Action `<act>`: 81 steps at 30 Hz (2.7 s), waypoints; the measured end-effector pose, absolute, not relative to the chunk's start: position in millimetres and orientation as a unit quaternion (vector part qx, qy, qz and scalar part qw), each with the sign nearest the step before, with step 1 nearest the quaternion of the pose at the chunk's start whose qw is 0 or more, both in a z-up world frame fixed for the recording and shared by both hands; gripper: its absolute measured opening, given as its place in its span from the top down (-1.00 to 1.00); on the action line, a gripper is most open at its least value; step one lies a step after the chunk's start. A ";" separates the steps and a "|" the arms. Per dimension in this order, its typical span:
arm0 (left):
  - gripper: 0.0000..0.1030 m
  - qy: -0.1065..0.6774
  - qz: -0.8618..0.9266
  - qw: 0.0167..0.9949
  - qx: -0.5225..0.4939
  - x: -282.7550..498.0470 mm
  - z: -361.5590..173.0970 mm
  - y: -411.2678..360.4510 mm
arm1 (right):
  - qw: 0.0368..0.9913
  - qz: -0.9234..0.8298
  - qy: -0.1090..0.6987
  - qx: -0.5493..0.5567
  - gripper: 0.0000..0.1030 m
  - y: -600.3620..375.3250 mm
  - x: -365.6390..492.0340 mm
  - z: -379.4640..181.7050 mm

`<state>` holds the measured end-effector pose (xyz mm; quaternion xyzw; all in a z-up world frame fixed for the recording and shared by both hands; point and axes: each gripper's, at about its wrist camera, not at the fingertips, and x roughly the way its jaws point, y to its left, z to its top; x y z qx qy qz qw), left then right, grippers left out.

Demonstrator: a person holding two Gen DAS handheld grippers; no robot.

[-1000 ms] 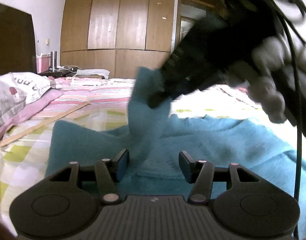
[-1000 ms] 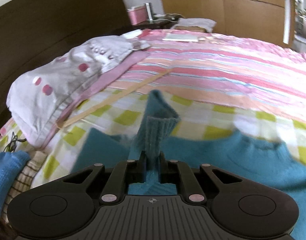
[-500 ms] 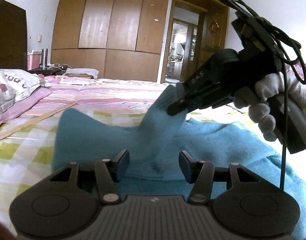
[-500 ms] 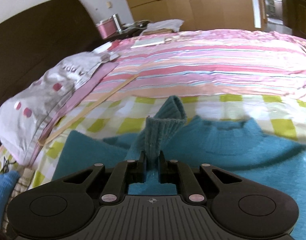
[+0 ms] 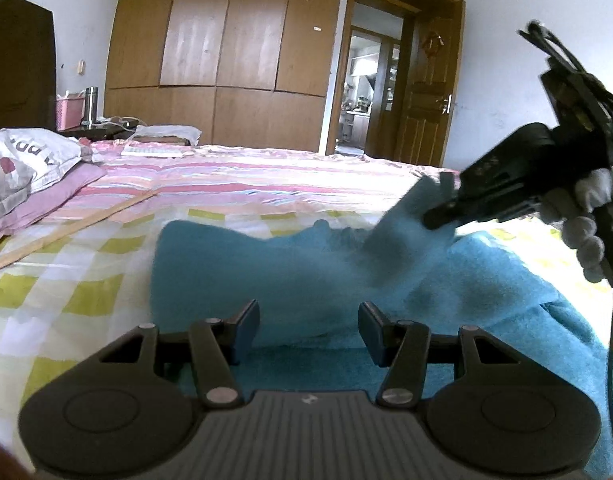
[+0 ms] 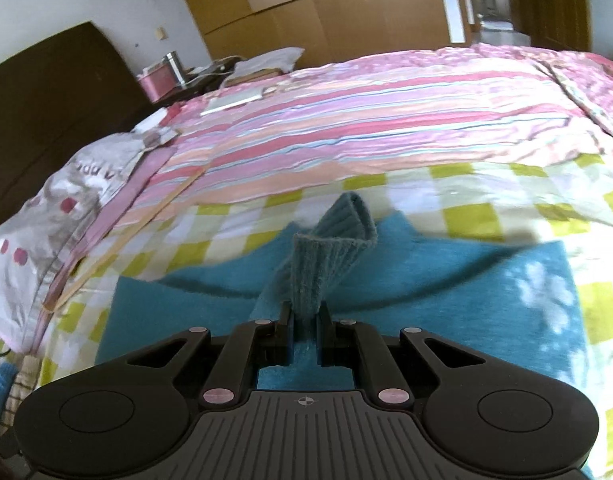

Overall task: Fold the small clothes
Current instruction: 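Grasp the sweater cuff with the right tool and lift it, then carry the cuff with the right tool across the sweater body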

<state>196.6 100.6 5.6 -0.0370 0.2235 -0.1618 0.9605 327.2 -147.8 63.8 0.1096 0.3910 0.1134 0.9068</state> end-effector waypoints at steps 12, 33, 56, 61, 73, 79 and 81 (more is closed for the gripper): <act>-0.15 0.227 -0.162 0.960 -0.031 196.7 3.7 95.9 | 0.911 0.083 0.378 0.142 0.84 -191.6 313.4 59.3; -0.26 0.253 -0.169 0.952 -0.017 204.8 -4.9 91.3 | 0.900 0.041 0.392 0.188 0.83 -225.5 287.0 13.2; -0.28 0.210 -0.141 0.966 -0.051 189.6 24.3 92.7 | 0.905 0.037 0.356 0.232 0.80 -250.9 293.8 36.0; -0.28 0.239 -0.107 0.964 -0.042 206.9 9.2 93.1 | 0.906 0.018 0.366 0.210 0.80 -253.0 296.6 25.9; -0.31 0.265 -0.080 0.961 -0.018 209.0 1.1 95.6 | 0.910 0.001 0.377 0.173 0.67 -247.3 293.2 14.2; -0.31 0.262 -0.072 0.962 -0.009 195.8 10.5 93.1 | 0.925 0.002 0.358 0.126 0.53 -236.4 270.9 32.0; -0.31 0.265 -0.071 0.962 -0.005 194.9 10.0 91.3 | 0.932 -0.009 0.351 0.089 0.53 -229.8 266.3 34.8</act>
